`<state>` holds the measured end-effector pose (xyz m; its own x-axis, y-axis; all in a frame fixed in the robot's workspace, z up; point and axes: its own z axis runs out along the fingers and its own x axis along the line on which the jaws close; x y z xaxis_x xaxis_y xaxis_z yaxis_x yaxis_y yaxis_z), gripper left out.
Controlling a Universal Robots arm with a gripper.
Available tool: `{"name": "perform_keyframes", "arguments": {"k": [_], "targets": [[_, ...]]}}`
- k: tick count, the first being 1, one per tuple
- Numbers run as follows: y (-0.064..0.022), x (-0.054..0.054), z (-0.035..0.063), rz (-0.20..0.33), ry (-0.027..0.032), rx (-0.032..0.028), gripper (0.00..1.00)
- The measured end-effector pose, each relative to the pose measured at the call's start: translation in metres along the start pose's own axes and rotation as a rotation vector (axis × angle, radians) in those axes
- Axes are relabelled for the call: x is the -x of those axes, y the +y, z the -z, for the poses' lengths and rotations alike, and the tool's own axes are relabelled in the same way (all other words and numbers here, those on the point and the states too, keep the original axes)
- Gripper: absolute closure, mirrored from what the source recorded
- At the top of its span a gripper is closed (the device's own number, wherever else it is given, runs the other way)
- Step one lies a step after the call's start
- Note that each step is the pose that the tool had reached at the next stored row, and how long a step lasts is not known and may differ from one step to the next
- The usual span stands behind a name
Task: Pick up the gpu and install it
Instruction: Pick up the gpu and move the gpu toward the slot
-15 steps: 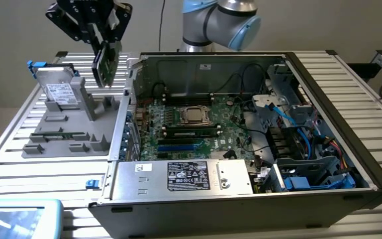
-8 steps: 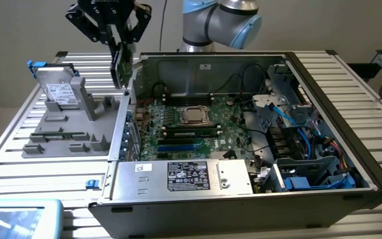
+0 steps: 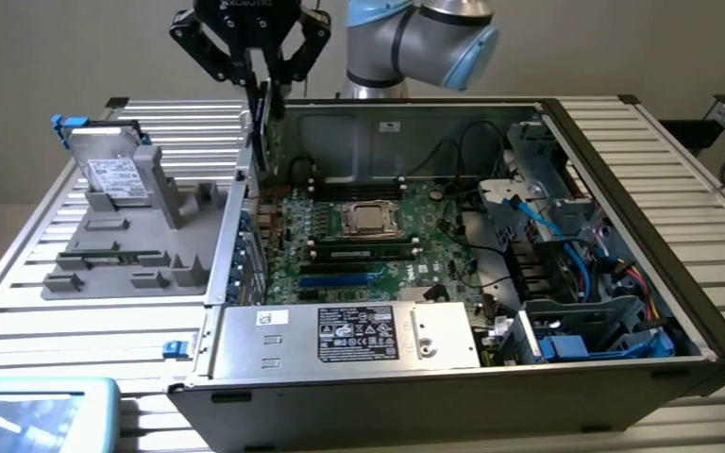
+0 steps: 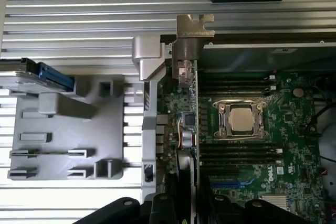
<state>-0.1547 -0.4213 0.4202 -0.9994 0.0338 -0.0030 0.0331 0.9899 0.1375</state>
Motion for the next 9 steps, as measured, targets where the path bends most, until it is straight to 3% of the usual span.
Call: {"name": "perform_keyframes", "arguments": {"k": [9], "targets": [[-0.0012, 0.032, -0.0079, 0.0, -0.0003, -0.0098, 0.72]]}}
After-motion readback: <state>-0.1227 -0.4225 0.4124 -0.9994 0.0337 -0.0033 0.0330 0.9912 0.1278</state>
